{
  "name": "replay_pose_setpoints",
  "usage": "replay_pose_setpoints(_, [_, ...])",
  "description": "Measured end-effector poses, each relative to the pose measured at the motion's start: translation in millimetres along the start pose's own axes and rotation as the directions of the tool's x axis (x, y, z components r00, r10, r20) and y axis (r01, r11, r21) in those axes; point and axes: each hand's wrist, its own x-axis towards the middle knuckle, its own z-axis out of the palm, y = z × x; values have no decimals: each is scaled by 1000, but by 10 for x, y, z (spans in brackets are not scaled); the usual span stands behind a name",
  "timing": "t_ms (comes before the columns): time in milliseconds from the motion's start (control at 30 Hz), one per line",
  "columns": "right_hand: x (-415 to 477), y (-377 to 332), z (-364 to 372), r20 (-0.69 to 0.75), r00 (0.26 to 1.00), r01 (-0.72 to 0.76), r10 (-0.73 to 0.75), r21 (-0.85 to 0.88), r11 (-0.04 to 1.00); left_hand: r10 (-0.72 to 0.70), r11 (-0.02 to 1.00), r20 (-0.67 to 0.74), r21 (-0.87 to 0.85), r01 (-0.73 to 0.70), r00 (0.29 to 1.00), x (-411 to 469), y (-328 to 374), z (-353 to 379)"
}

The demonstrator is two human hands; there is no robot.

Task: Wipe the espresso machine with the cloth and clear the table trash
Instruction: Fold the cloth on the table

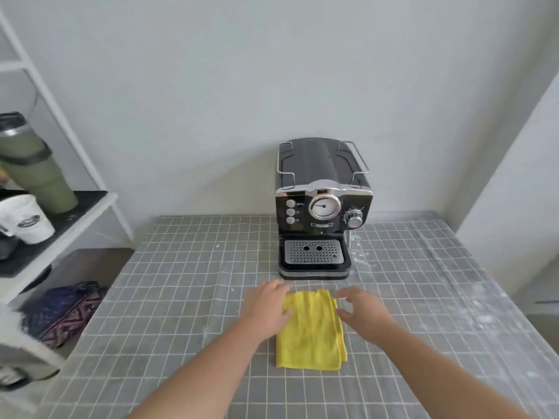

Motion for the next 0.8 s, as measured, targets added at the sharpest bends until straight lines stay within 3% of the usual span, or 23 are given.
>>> replay_pose_setpoints(233, [516, 8, 352, 159, 983, -62, 89, -166, 984, -32, 999, 168, -1, 33, 985, 279, -361, 206])
replay_pose_setpoints(400, [747, 80, 444, 182, 979, -71, 93, -121, 990, -63, 993, 254, -77, 85, 965, 410, -321, 404])
replay_pose_setpoints(600, [938, 98, 530, 207, 971, -95, 117, -112, 989, -151, 964, 181, -190, 185, 972, 449, -236, 494])
replay_pose_setpoints(733, [973, 102, 529, 195, 979, -12, 57, -229, 973, -224, 932, 137, -261, 253, 965, 407, -205, 538])
replay_pose_setpoints(800, [976, 93, 497, 210, 977, 4, 36, -190, 982, -242, 899, 136, -341, 275, 961, 378, -191, 527])
